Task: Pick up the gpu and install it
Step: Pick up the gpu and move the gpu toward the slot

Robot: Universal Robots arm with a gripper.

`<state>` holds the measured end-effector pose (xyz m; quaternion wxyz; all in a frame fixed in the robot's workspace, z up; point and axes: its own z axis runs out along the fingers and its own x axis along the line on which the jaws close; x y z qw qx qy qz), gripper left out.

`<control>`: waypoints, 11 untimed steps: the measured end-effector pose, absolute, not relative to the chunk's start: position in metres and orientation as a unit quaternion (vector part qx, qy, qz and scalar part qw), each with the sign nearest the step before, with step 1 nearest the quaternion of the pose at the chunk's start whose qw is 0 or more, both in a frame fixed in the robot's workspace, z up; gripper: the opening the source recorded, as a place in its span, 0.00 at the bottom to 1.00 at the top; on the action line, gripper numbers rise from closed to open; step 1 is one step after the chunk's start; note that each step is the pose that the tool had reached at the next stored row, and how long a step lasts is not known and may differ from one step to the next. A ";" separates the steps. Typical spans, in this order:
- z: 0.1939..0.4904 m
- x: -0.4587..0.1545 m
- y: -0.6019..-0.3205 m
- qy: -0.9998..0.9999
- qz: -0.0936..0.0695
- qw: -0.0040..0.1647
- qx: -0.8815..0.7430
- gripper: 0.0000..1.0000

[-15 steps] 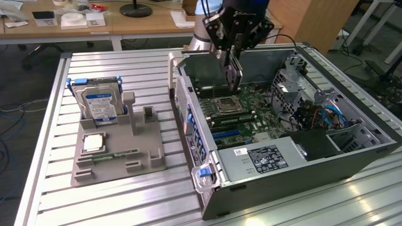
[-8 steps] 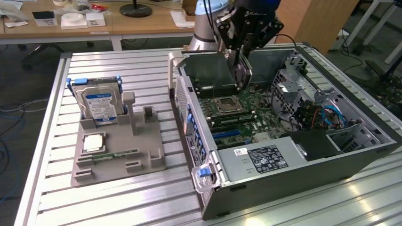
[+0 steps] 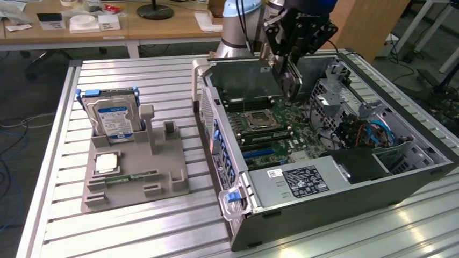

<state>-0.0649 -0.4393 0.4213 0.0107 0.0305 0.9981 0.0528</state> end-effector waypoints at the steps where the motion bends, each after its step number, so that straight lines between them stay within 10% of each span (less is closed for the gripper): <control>1: 0.421 -0.061 -0.439 0.998 0.053 0.011 0.031 0.27; 11: 0.421 -0.027 -0.439 0.998 0.053 0.011 0.030 0.27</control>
